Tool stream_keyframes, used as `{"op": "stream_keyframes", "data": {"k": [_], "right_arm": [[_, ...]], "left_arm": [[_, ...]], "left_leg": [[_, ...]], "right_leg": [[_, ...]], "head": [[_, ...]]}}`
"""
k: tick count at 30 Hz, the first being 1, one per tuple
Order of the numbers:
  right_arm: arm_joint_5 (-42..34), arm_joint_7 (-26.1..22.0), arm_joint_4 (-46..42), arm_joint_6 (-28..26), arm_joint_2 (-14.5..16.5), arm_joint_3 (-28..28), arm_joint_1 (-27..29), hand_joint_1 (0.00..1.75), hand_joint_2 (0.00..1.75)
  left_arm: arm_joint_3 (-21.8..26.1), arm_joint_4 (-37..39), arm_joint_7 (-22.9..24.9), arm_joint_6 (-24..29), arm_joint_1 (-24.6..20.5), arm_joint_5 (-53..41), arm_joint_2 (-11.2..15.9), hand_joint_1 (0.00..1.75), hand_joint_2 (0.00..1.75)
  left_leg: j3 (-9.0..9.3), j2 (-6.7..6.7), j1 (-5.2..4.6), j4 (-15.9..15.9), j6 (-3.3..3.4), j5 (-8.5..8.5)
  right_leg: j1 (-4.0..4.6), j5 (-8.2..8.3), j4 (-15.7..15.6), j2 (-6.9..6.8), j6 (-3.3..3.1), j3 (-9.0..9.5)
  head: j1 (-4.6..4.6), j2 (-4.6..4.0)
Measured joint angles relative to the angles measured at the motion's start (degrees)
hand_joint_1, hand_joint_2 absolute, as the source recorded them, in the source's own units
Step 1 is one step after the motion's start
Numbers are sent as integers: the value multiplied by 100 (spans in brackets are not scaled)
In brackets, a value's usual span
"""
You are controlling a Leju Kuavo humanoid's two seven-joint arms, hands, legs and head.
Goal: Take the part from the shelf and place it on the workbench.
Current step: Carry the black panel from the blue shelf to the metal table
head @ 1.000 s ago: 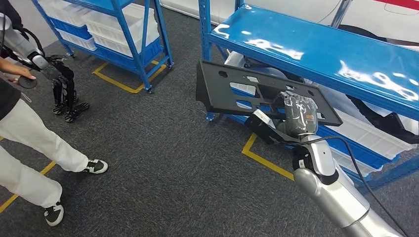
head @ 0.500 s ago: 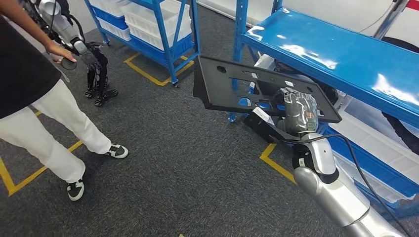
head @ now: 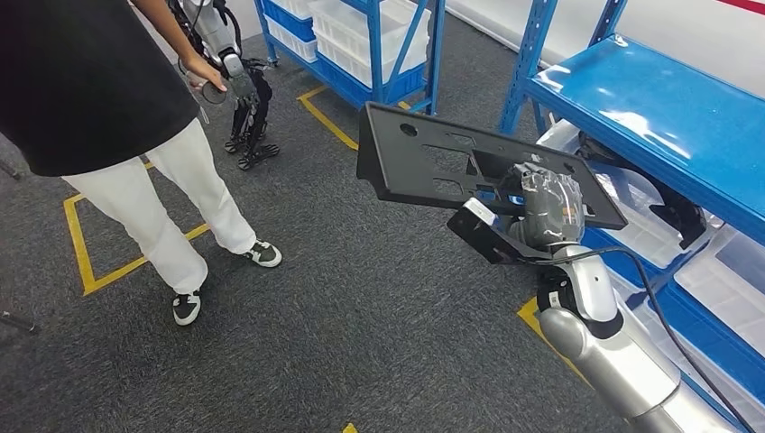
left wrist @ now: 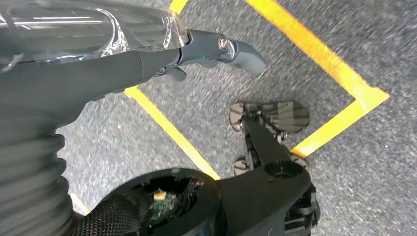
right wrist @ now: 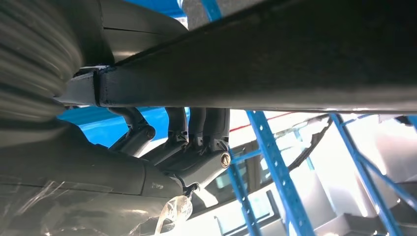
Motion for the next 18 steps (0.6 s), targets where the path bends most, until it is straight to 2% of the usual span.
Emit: {"op": "stream_keyframes", "data": {"k": [1, 2, 3, 5, 6, 7, 8, 9, 10, 12, 13, 14, 16, 17, 18], "right_arm": [[2, 2, -3, 4, -2, 0, -8, 175, 175], [4, 2, -10, 6, -1, -1, -20, 175, 175], [6, 2, -20, 8, 0, -1, -33, 175, 175], [10, 3, -37, 11, -4, -5, -44, 175, 175], [12, 3, -41, 16, -8, -7, -43, 175, 175], [14, 3, -41, 20, -10, -8, -42, 175, 175], [15, 3, -41, 24, -12, -9, -41, 175, 175], [16, 2, -42, 27, -11, -9, -41, 175, 175], [16, 2, -46, 27, -10, -9, -40, 175, 175], [23, 3, -64, 27, -10, -13, -42, 175, 175], [27, 4, -73, 27, -13, -16, -44, 175, 175], [32, 5, -80, 27, -14, -19, -46, 175, 175], [34, 8, -89, 27, -13, -20, -47, 175, 175], [34, 10, -92, 27, -14, -21, -46, 175, 175], [36, 11, -97, 27, -15, -23, -46, 175, 175]], "left_arm": [[0, 0, -1, -2, 1, 0, 5, 0, 175], [0, 0, -2, -5, 0, -3, 7, 0, 175], [0, 0, -2, -9, -3, -9, 9, 0, 175], [0, 0, -2, -14, -9, -25, 8, 0, 175], [0, 0, -3, -16, -13, -28, 6, 0, 175], [0, 0, -3, -18, -18, -30, 3, 0, 175], [0, 0, -3, -19, -24, -29, 1, 0, 175], [0, 0, -4, -20, -28, -28, -2, 0, 175], [0, 0, -3, -19, -31, -28, -1, 0, 175], [-1, 0, 1, -19, -22, -31, 1, 0, 175], [-1, 0, 2, -19, -12, -32, -1, 0, 175], [-2, 0, 3, -18, -1, -32, -2, 0, 175], [-2, 0, 2, -13, 14, -29, 1, 0, 175], [-2, 0, 0, -9, 19, -27, 1, 0, 175], [-2, 0, -1, -7, 20, -26, 1, 0, 175]], "left_leg": [[-21, -39, 12, -7, -25, 8], [-49, 37, 5, 33, -54, -12], [-116, 190, -2, 171, -89, -87], [-415, 592, -7, 800, -159, -392], [-632, 701, 14, 1228, -188, -563], [-817, 751, 36, 1571, -206, -671], [-915, 776, 52, 1736, -215, -687], [-886, 795, 61, 1660, -214, -597], [-725, 838, 59, 1333, -197, -418], [-279, 1060, 5, 468, -124, -68], [-136, 1144, -28, 173, -84, 25], [-80, 1181, -57, 38, -55, 49], [-88, 1050, -80, 2, -6, 44], [-66, 979, -74, -32, 26, 57], [-37, 912, -60, -69, 63, 73]], "right_leg": [[4, 7, -3, -84, -34, 1], [2, 14, -10, -155, -68, 9], [-4, 17, -18, -233, -103, 21], [-4, 6, -25, -377, -153, 48], [2, -5, -24, -454, -167, 55], [5, -15, -23, -529, -172, 60], [7, -27, -23, -603, -172, 67], [8, -41, -23, -672, -166, 80], [9, -59, -24, -740, -154, 103], [25, -107, -27, -869, -111, 160], [38, -129, -31, -926, -84, 183], [51, -147, -39, -980, -57, 201], [60, -170, -79, -1090, 5, 244], [50, -204, -71, -1059, 34, 266], [40, -278, 15, -947, 52, 247]], "head": [[1, 0], [-4, 0], [-15, 0], [-39, 0], [-47, 0], [-49, 0], [-51, 0], [-53, 0], [-54, 0], [-55, 0], [-54, 0], [-53, 0], [-50, 0], [-43, 0], [-37, 0]]}}
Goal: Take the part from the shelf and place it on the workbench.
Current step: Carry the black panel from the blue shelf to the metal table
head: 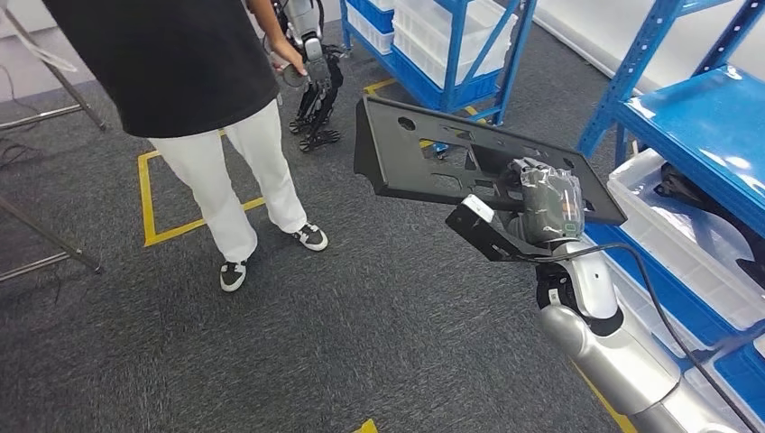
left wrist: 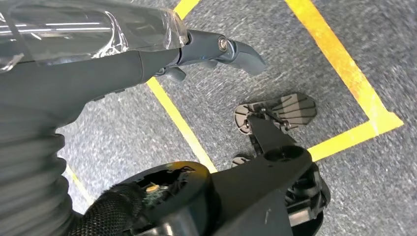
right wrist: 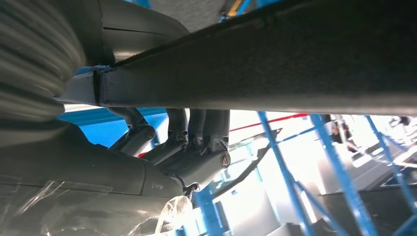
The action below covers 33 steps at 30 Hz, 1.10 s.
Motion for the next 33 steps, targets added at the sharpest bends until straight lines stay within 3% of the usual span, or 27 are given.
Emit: {"op": "stream_keyframes", "data": {"k": [1, 3, 4, 5, 6, 7, 9, 10, 12, 13, 14, 16, 18, 20, 21, 23, 24, 26, 27, 29, 31, 33], "right_arm": [[2, 1, -3, 0, -4, -3, 0, 175, 175], [6, 3, -5, 1, -13, -6, 14, 175, 175], [6, 6, -5, 2, -16, -7, 28, 175, 175], [6, 9, -5, 3, -18, -7, 43, 175, 175], [5, 11, -5, 4, -18, -7, 52, 175, 175], [6, 12, -5, 4, -18, -7, 55, 175, 175], [9, 11, -7, 5, -18, -7, 46, 175, 175], [11, 13, -10, 6, -20, -7, 43, 175, 175], [14, 15, -19, 11, -22, -7, 41, 175, 175], [15, 17, -25, 14, -22, -7, 35, 175, 175], [16, 17, -31, 16, -19, -7, 26, 175, 175], [21, 19, -43, 18, -14, -7, 9, 175, 175], [27, 27, -50, 20, -15, -7, 8, 175, 175], [33, 37, -51, 26, -16, -7, 9, 175, 175], [37, 40, -51, 29, -15, -7, 10, 175, 175], [46, 44, -59, 36, -13, -8, 9, 175, 175], [50, 45, -67, 37, -11, -9, 7, 175, 175], [57, 49, -79, 38, -14, -10, 5, 175, 175], [58, 50, -82, 40, -14, -10, 3, 175, 175], [59, 52, -88, 43, -15, -11, 3, 175, 175], [61, 52, -97, 44, -20, -14, 3, 175, 175], [63, 53, -101, 44, -31, -15, 11, 175, 175]], "left_arm": [[0, 0, -1, 1, -3, 1, -1, 0, 175], [0, 0, -1, 1, -9, 1, -5, 0, 175], [0, 0, -1, 0, -11, 2, -7, 0, 175], [0, 0, -1, 0, -10, 3, -9, 0, 175], [0, 0, -1, 0, -11, 5, -10, 0, 175], [0, 0, -1, 0, -12, 7, -11, 0, 175], [0, 1, -1, 0, -20, 8, -13, 0, 175], [1, 1, -1, 1, -25, 10, -13, 0, 175], [2, 1, -2, 7, -27, 16, -13, 0, 175], [2, 2, -2, 12, -24, 21, -11, 0, 175], [2, 2, -3, 16, -21, 27, -11, 0, 175], [2, 1, -4, 22, -29, 33, -10, 0, 175], [2, 0, -3, 26, -37, 37, -12, 0, 175], [2, 0, -3, 28, -42, 42, -19, 0, 175], [2, 0, -3, 31, -43, 44, -21, 0, 175], [2, 1, -3, 35, -45, 39, -22, 0, 175], [2, 1, 1, 37, -40, 34, -22, 0, 175], [2, 1, 7, 38, -16, 24, -23, 0, 175], [2, 1, 10, 39, -4, 22, -24, 0, 175], [2, 2, 9, 42, 9, 25, -23, 0, 175], [2, 2, 9, 43, 6, 28, -25, 0, 175], [2, 2, 10, 42, -4, 29, -31, 0, 175]], "left_leg": [[32, -65, 19, -34, 33, 14], [59, -204, 35, -51, 76, 14], [65, -285, 32, -50, 85, 9], [71, -369, 30, -48, 89, 5], [79, -456, 31, -43, 88, 1], [88, -545, 38, -34, 80, -6], [81, -714, 46, 19, 37, -37], [62, -785, 48, 48, 9, -52], [10, -919, 54, 68, -53, -53], [-8, -984, 70, 58, -79, -42], [-31, -962, 73, 76, -109, -51], [-196, -659, 66, 408, -173, -222], [-589, -279, 72, 1209, -234, -569], [-937, -155, 99, 1859, -262, -760], [-953, -133, 105, 1865, -261, -702], [-625, -26, 86, 1199, -207, -346], [-383, 118, 46, 735, -159, -172], [-88, 316, -26, 165, -84, -7], [-55, 321, -51, 88, -67, -8], [-32, 164, -41, 39, -30, 3], [41, 15, -9, -41, 31, 30], [83, -133, 12, -71, 78, 37]], "right_leg": [[-9, -132, 217, 163, 7, -87], [-3, -483, 990, 464, 0, -482], [5, -598, 1363, 516, 4, -699], [12, -607, 1570, 535, 8, -845], [12, -491, 1540, 543, 12, -882], [6, -271, 1267, 570, 15, -799], [-34, 167, 459, 793, 28, -480], [-52, 285, 169, 906, 22, -362], [-45, 305, -6, 976, -29, -295], [-41, 314, -9, 894, -72, -295], [-34, 319, -19, 819, -109, -283], [-41, 320, -41, 666, -177, -243], [-25, 294, -44, 521, -220, -206], [-17, 267, -42, 376, -234, -183], [-16, 251, -42, 305, -232, -167], [-12, 210, -45, 166, -212, -114], [1, 180, -43, 102, -189, -83], [32, 130, -52, -14, -138, -36], [47, 112, -64, -74, -110, -18], [40, 67, -86, -158, -59, 38], [19, -111, 160, 75, -28, -22], [17, -450, 902, 424, -20, -386]], "head": [[13, 0], [33, 0], [40, 0], [41, 0], [41, 0], [41, 0], [42, 0], [40, 0], [36, 0], [33, 0], [35, 0], [18, 0], [-7, 0], [-15, 0], [-16, 0], [-18, 0], [-19, 0], [-16, 0], [-13, 0], [-5, 0], [7, 0], [26, 0]]}}
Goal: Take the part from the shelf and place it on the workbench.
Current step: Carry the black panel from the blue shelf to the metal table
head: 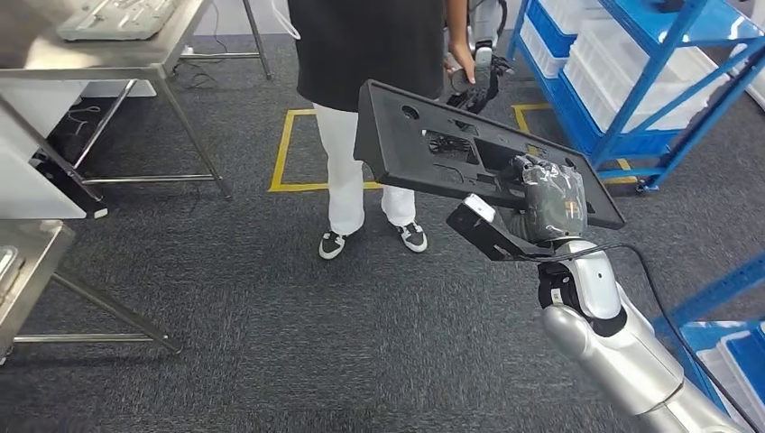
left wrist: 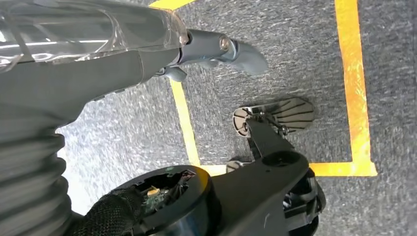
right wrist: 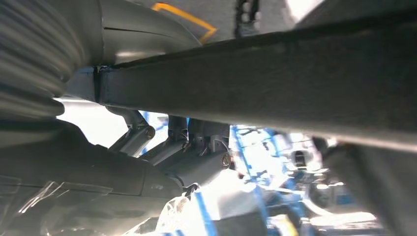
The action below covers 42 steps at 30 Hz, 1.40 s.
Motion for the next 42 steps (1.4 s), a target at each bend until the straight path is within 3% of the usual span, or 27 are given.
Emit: {"op": "stream_keyframes", "data": {"k": [2, 3, 5, 7, 9, 11, 13, 15, 17, 18, 19, 22, 24, 26, 28, 30, 32, 33, 34, 35, 37, 39, 41, 42], "right_arm": [[1, 5, 0, 1, -10, 1, 25, 175, 175], [2, 7, 0, 2, -11, 1, 36, 175, 175], [5, 8, -1, 2, -14, 1, 44, 175, 175], [14, 9, -4, 3, -17, 1, 43, 175, 175], [25, 20, -14, 10, -21, 2, 61, 175, 175], [42, 32, -28, 19, -19, 3, 66, 175, 175], [60, 37, -52, 23, -14, 2, 51, 175, 175], [70, 41, -74, 28, -13, 1, 49, 175, 175], [73, 42, -80, 33, -13, 1, 52, 175, 175], [72, 43, -80, 34, -13, 1, 52, 175, 175], [72, 43, -83, 35, -10, 2, 53, 175, 175], [73, 43, -102, 35, -5, 1, 48, 175, 175], [74, 43, -110, 37, -5, 1, 47, 175, 175], [73, 43, -118, 43, -3, 2, 47, 175, 175], [69, 42, -130, 52, -7, -4, 36, 175, 175], [64, 39, -137, 60, -23, -10, 20, 175, 175], [58, 40, -137, 68, -44, -13, 15, 175, 175], [55, 40, -137, 72, -51, -14, 15, 175, 175], [51, 40, -136, 75, -56, -14, 13, 175, 175], [42, 40, -136, 80, -61, -14, 7, 175, 175], [23, 40, -134, 92, -74, -16, -13, 175, 175], [6, 44, -128, 109, -91, -20, -24, 175, 175], [-2, 48, -125, 118, -101, -23, -34, 175, 175], [-4, 48, -125, 118, -101, -23, -45, 175, 175]], "left_arm": [[0, 0, 0, -1, -2, 2, -4, 0, 175], [0, 0, 0, -1, -2, 3, -6, 0, 175], [0, 0, 0, -2, -4, 4, -8, 0, 175], [0, 0, -1, -4, -10, 10, -7, 0, 175], [0, 0, -5, -5, -10, 18, -4, 0, 175], [0, 0, -12, -5, 3, 26, -1, 0, 175], [0, 0, -16, -5, 3, 30, 0, 0, 175], [0, 0, -17, -5, -7, 32, -2, 0, 175], [0, 0, -17, -5, -11, 35, -4, 0, 175], [1, 0, -17, -5, -15, 36, -4, 0, 175], [1, 0, -17, -5, -18, 34, -4, 0, 175], [2, 0, -17, -5, -10, 23, -2, 0, 175], [1, 0, -15, -3, 7, 22, -2, 0, 175], [1, 0, -14, 6, 18, 22, 0, 0, 175], [1, 0, -13, 19, 20, 25, -4, 0, 175], [0, 0, -10, 29, 11, 29, -13, 0, 175], [0, 0, -9, 35, 3, 34, -26, 0, 175], [1, 0, -9, 37, 0, 35, -34, 0, 175], [1, 0, -7, 38, -4, 36, -43, 0, 175], [2, 0, -3, 38, -9, 36, -50, 0, 175], [2, 0, 9, 37, -20, 36, -57, 0, 175], [2, 0, 19, 37, -28, 37, -58, 0, 175], [2, 0, 22, 37, -22, 38, -57, 0, 175], [2, 0, 22, 37, -18, 38, -57, 0, 175]], "left_leg": [[10, -166, 7, 3, 17, -8], [15, -255, 15, 7, 14, -12], [31, -436, 43, 30, -17, -33], [4, -595, 54, 103, -82, -77], [-58, -735, 63, 145, -158, -97], [-105, -832, 95, 138, -223, -90], [-228, -579, 91, 381, -282, -219], [-576, -169, 83, 1115, -334, -556], [-948, -22, 101, 1830, -358, -797], [-994, -3, 104, 1898, -353, -768], [-910, 18, 98, 1714, -334, -636], [-288, 283, 4, 498, -215, -137], [-133, 369, -66, 184, -158, -70], [-115, 234, -68, 141, -110, -51], [-26, 103, -37, 35, -45, -17], [49, -18, -8, -20, 3, -8], [62, -155, 5, -16, 24, -19], [66, -236, 11, -13, 22, -24], [73, -318, 23, -7, 14, -31], [82, -401, 39, 6, -4, -43], [68, -554, 58, 65, -66, -84], [16, -692, 66, 107, -145, -109], [-26, -810, 94, 99, -221, -99], [-51, -750, 97, 135, -252, -118]], "right_leg": [[6, -178, 673, 107, 19, -417], [2, -95, 716, 115, 30, -499], [-29, 355, 134, 189, 59, -332], [-99, 719, -617, 478, 87, -48], [-113, 773, -876, 626, 44, 47], [-85, 776, -889, 475, -51, 62], [-83, 778, -909, 322, -134, 101], [-59, 749, -918, 171, -188, 148], [-30, 715, -917, 18, -207, 179], [-21, 697, -916, -56, -207, 195], [-13, 677, -916, -127, -203, 219], [7, 599, -921, -316, -157, 310], [23, 564, -938, -417, -112, 341], [23, 537, -973, -509, -61, 379], [8, 411, -813, -343, -24, 369], [5, 112, -161, -19, -12, 73], [9, -112, 585, 106, 6, -383], [5, -70, 713, 117, 19, -513], [-3, 86, 598, 124, 31, -525], [-19, 322, 275, 159, 47, -425], [-78, 728, -533, 408, 77, -111], [-100, 841, -914, 573, 45, 43], [-71, 837, -946, 452, -47, 59], [-64, 842, -955, 379, -89, 72]], "head": [[10, 0], [11, 0], [11, 0], [10, 0], [4, 0], [1, 0], [-17, 0], [-44, 0], [-50, 0], [-51, 0], [-52, 0], [-51, 0], [-47, 0], [-45, 0], [-38, -1], [-19, -1], [-4, 0], [-2, 0], [-1, 0], [0, 0], [0, 0], [-3, 0], [-7, 0], [-8, 0]]}}
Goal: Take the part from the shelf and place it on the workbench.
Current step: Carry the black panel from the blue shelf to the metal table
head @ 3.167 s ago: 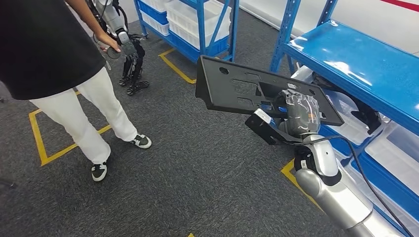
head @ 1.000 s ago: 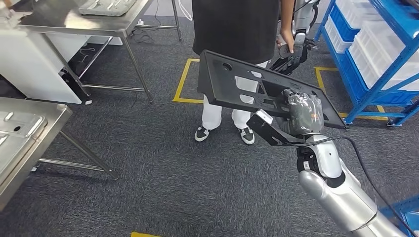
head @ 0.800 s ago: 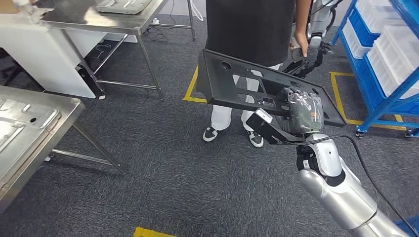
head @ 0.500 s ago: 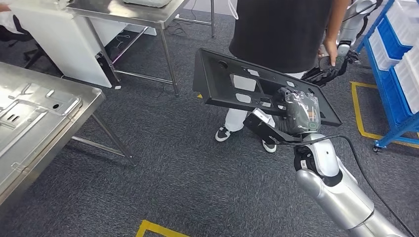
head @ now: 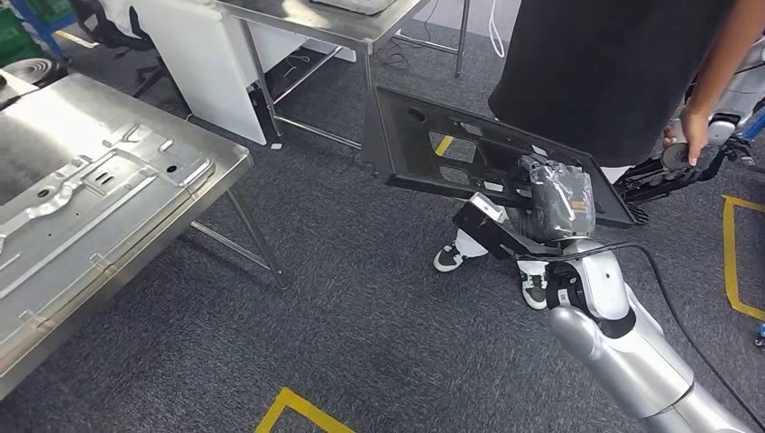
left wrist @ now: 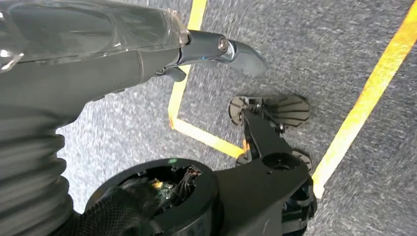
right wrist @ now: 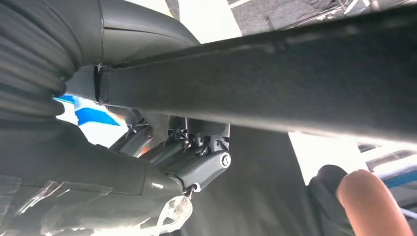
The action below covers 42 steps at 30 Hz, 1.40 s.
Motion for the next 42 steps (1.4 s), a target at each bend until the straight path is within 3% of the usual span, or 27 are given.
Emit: {"op": "stream_keyframes", "data": {"k": [2, 3, 5, 6, 7, 8, 10, 12, 14, 15, 17, 19, 21, 22, 23, 25, 26, 28, 29, 30, 32, 34, 36, 37, 39, 41, 42], "right_arm": [[-3, 1, 0, -1, -1, -1, -18, 175, 175], [-4, 1, 0, -1, -2, -2, -20, 175, 175], [-5, 1, 0, -1, -3, -2, -18, 175, 175], [-7, 1, 0, -1, -4, -2, -17, 175, 175], [-8, 1, 0, -2, -4, -2, -16, 175, 175], [-10, 1, 0, -2, -3, -1, -16, 175, 175], [-11, 1, 0, -2, -4, -1, -18, 175, 175], [-20, 2, 1, -2, -8, -1, -18, 175, 175], [-37, 7, 1, -3, -8, -1, -17, 175, 175], [-45, 12, 1, -5, -12, -4, -12, 175, 175], [-51, 22, -1, -10, -26, -9, -3, 175, 175], [-54, 31, 0, -13, -50, -11, 22, 175, 175], [-57, 43, 2, -13, -71, -11, 65, 175, 175], [-57, 51, 2, -13, -75, -11, 81, 175, 175], [-58, 58, 2, -13, -79, -11, 91, 175, 175], [-56, 75, 1, -10, -89, -12, 98, 175, 175], [-55, 82, 1, -8, -97, -13, 103, 175, 175], [-53, 97, 0, -4, -108, -13, 120, 175, 175], [-50, 104, -1, -3, -110, -13, 123, 175, 175], [-46, 112, -4, -1, -111, -14, 119, 175, 175], [-33, 129, -15, 4, -117, -21, 108, 175, 175], [-17, 147, -27, 12, -132, -27, 108, 175, 175], [-1, 170, -40, 32, -142, -28, 114, 175, 175], [5, 181, -46, 43, -144, -28, 117, 175, 175], [12, 194, -52, 61, -145, -29, 119, 175, 175], [16, 199, -68, 67, -150, -35, 117, 175, 175], [16, 201, -79, 72, -154, -39, 115, 175, 175]], "left_arm": [[0, 0, 0, -2, -1, -1, -1, 0, 175], [0, 0, 0, -3, -3, -2, -2, 0, 175], [0, 0, 0, -5, -4, -2, -3, 0, 175], [0, 0, 0, -5, -4, -2, -3, 0, 175], [0, 0, 0, -6, -4, -2, -4, 0, 175], [0, 0, 0, -7, -3, -3, -3, 0, 175], [-1, 0, 3, -7, 2, -9, -2, 0, 175], [-1, 0, 12, -7, 13, -15, -2, 0, 175], [-1, 0, 22, -7, 22, -17, 4, 0, 175], [-1, 0, 27, -7, 28, -17, 8, 0, 175], [-2, 0, 45, -7, 28, -20, 10, 0, 175], [-2, 0, 60, -8, 20, -23, 9, 0, 175], [-2, 0, 64, -9, 18, -29, 8, 0, 175], [-2, 0, 65, -9, 18, -34, 7, 0, 175], [-2, 0, 66, -10, 19, -39, 7, 0, 175], [-2, 0, 66, -16, 20, -43, 11, 0, 175], [-2, 0, 65, -19, 20, -42, 14, 0, 175], [-2, 0, 64, -23, 27, -38, 20, 0, 175], [-2, 0, 63, -23, 35, -36, 21, 0, 175], [-2, 0, 63, -26, 44, -34, 23, 0, 175], [-2, 0, 63, -31, 45, -35, 26, 0, 175], [-2, 0, 63, -33, 38, -37, 27, 0, 175], [-2, 0, 63, -38, 38, -35, 27, 0, 175], [-2, 0, 63, -40, 40, -35, 27, 0, 175], [-2, 0, 63, -43, 44, -37, 27, 0, 175], [-3, 0, 64, -43, 50, -47, 29, 0, 175], [-3, 0, 65, -43, 54, -54, 30, 0, 175]], "left_leg": [[-191, 339, -5, 404, -55, -211], [-376, 545, -8, 787, -80, -389], [-784, 709, 13, 1563, -110, -682], [-885, 732, 17, 1727, -110, -699], [-859, 746, 14, 1648, -99, -611], [-706, 782, 1, 1333, -73, -434], [-266, 1005, -71, 480, 10, -68], [-60, 1147, -148, 45, 87, 70], [-53, 1034, -173, -7, 144, 73], [-22, 968, -166, -46, 172, 85], [65, 839, -125, -130, 241, 118], [98, 705, -101, -149, 285, 118], [107, 546, -95, -145, 292, 107], [112, 461, -86, -138, 286, 99], [119, 377, -71, -125, 268, 86], [115, 219, -50, -63, 201, 36], [99, 149, -47, -31, 164, 12], [54, 22, -39, -5, 101, -1], [35, -41, -26, -11, 80, 5], [11, -17, -20, 9, 58, -6], [-139, 267, -32, 314, 12, -173], [-507, 619, -38, 1080, -28, -518], [-854, 724, -25, 1750, -41, -736], [-889, 735, -23, 1803, -36, -715], [-612, 823, -41, 1256, 3, -408], [-185, 1132, -119, 427, 83, -100], [-65, 1246, -161, 180, 121, -40]], "right_leg": [[7, -3, -22, -153, -76, 41], [24, -17, -23, -224, -102, 59], [55, -47, -21, -374, -129, 85], [66, -63, -21, -447, -132, 99], [74, -80, -21, -516, -131, 116], [79, -102, -21, -584, -125, 143], [95, -154, -21, -705, -95, 201], [110, -202, -23, -808, -44, 239], [109, -234, -44, -913, 14, 268], [96, -262, -33, -889, 39, 289], [79, -452, 271, -629, 69, 193], [70, -770, 1019, -337, 80, -194], [69, -882, 1573, -280, 103, -570], [63, -770, 1538, -272, 114, -618], [50, -560, 1277, -245, 127, -549], [0, -125, 485, -36, 163, -238], [-20, -9, 203, 63, 159, -118], [-12, 9, 35, 109, 101, -48], [-3, 15, 32, 32, 55, -49], [5, 17, 26, -38, 19, -40], [11, 12, 11, -178, -52, -12], [42, -15, 10, -317, -104, 15], [71, -44, 11, -461, -128, 36], [81, -60, 11, -529, -131, 49], [95, -100, 10, -664, -125, 99], [119, -154, 15, -784, -93, 160], [131, -177, 14, -839, -71, 181]], "head": [[-13, 0], [-20, 0], [-27, 0], [-28, 0], [-29, 0], [-29, 0], [-29, 0], [-26, 0], [-23, 0], [-21, 0], [-11, 0], [4, 0], [13, 0], [13, 0], [13, 0], [13, 0], [14, 0], [13, 0], [13, 0], [11, 0], [-3, 0], [-19, 0], [-22, 0], [-22, 0], [-22, 0], [-23, 0], [-20, 0]]}}
